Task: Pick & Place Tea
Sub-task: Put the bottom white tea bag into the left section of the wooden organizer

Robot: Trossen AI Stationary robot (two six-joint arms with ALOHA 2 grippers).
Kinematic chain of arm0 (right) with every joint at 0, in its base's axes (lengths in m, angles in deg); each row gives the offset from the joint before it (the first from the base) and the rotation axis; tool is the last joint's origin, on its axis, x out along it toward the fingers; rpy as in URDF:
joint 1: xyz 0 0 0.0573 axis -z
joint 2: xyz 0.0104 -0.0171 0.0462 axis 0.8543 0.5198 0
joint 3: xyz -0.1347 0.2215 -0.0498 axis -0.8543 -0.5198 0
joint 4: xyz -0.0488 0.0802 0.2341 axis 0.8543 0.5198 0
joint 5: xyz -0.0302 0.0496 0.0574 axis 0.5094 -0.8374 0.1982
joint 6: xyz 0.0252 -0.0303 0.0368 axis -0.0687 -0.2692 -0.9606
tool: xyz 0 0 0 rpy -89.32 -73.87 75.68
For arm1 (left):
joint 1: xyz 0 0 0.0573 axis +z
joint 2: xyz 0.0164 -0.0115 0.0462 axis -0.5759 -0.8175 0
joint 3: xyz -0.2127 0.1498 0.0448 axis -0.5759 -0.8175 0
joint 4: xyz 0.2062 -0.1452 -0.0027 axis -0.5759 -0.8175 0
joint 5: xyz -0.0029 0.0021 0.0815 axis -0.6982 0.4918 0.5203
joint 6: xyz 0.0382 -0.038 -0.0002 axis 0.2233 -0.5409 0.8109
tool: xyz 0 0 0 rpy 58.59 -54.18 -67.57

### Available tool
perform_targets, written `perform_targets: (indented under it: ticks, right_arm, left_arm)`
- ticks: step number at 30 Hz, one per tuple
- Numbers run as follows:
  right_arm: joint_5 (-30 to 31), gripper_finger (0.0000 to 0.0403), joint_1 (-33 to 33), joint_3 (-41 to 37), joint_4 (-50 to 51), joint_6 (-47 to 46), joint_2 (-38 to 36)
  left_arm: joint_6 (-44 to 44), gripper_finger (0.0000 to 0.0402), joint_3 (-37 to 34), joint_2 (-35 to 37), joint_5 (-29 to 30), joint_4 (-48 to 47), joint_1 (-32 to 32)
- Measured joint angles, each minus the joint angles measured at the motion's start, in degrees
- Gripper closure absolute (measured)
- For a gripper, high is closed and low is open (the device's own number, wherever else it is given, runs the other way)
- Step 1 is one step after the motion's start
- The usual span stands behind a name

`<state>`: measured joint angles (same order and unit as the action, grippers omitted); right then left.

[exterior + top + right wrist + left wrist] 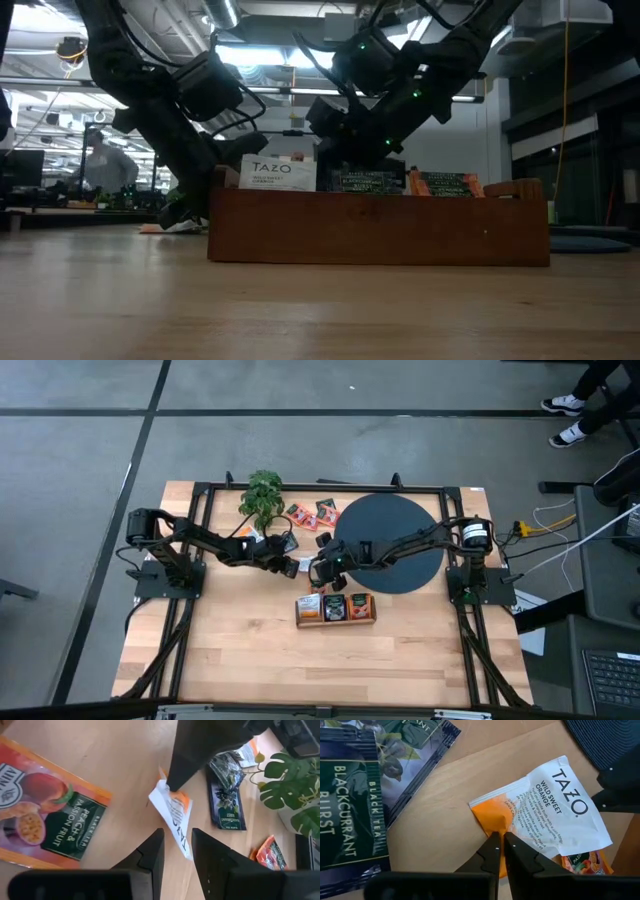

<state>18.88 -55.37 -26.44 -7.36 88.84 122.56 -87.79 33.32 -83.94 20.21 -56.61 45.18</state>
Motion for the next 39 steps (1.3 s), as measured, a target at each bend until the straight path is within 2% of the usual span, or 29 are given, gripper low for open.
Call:
perform_targets:
  ticks: [13, 17, 23, 32, 36, 39]
  right_arm:
    - [-1.46, 0.0306, 0.33, -0.07, -1.50, -0.12, 2.38]
    - [-1.14, 0.0327, 0.58, -0.07, -2.47, -0.10, 2.38]
    - [-1.05, 0.0393, 1.20, -0.04, -3.01, -0.12, 2.36]
    - [-0.48, 0.0398, 1.24, -0.04, -2.95, -2.00, 1.61]
    - [-0.46, 0.0399, 1.74, 2.61, 2.49, -6.60, 0.51]
    - [-3.53, 0.0399, 2.61, 7.10, 9.51, -9.42, 0.11]
  left_arm:
    - [-2.00, 0.0386, -0.05, -0.07, 0.09, 3.84, -0.02]
    - [-2.37, 0.0386, -0.03, -0.07, 0.28, 3.99, -0.02]
    - [-2.39, 0.0386, 0.01, -0.04, 0.33, 4.10, 0.00]
    - [-0.56, 0.0386, 0.07, 0.02, -1.76, 4.45, 0.00]
    - [2.52, 0.0386, 0.10, 1.32, -4.46, 4.56, 0.26]
    - [6.09, 0.0386, 0.08, 3.77, -4.52, 3.79, 0.22]
